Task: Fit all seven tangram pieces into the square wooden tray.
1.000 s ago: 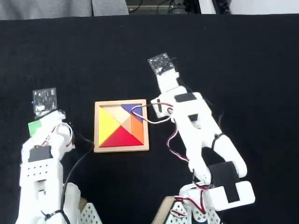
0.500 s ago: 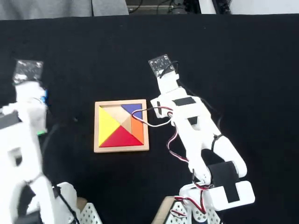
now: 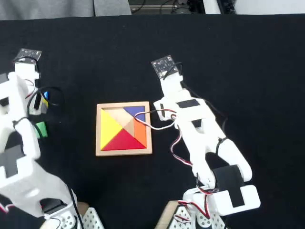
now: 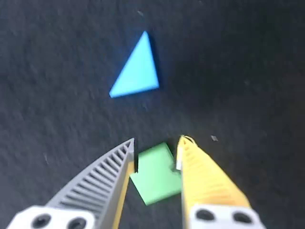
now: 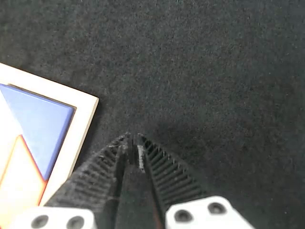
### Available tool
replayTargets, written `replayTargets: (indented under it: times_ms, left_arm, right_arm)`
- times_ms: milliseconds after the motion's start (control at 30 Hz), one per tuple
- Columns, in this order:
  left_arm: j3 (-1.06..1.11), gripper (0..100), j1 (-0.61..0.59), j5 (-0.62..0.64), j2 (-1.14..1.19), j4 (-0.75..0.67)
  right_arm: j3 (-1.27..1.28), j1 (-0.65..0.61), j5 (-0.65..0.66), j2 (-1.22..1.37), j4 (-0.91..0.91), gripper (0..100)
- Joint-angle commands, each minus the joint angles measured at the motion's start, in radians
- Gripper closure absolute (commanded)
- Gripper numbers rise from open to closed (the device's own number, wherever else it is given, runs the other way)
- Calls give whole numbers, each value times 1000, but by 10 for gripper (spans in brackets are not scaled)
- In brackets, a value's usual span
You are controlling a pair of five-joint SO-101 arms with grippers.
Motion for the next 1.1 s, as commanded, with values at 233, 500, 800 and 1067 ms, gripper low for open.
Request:
replayTargets:
  times_ms: [233,500,800,1067]
  left_arm:
    - [-397,828,2,-17,305,3]
    - [-662,770,12,-160,503,129]
    - [-786,770,21,-235,606,132]
    - [-779,770,44,-308,660,149]
  right_arm:
    - [-10,18,0,15,-75,987]
    - [-21,18,0,28,-74,987]
    - [-22,18,0,30,-75,987]
    - [-22,17,44,31,-75,987]
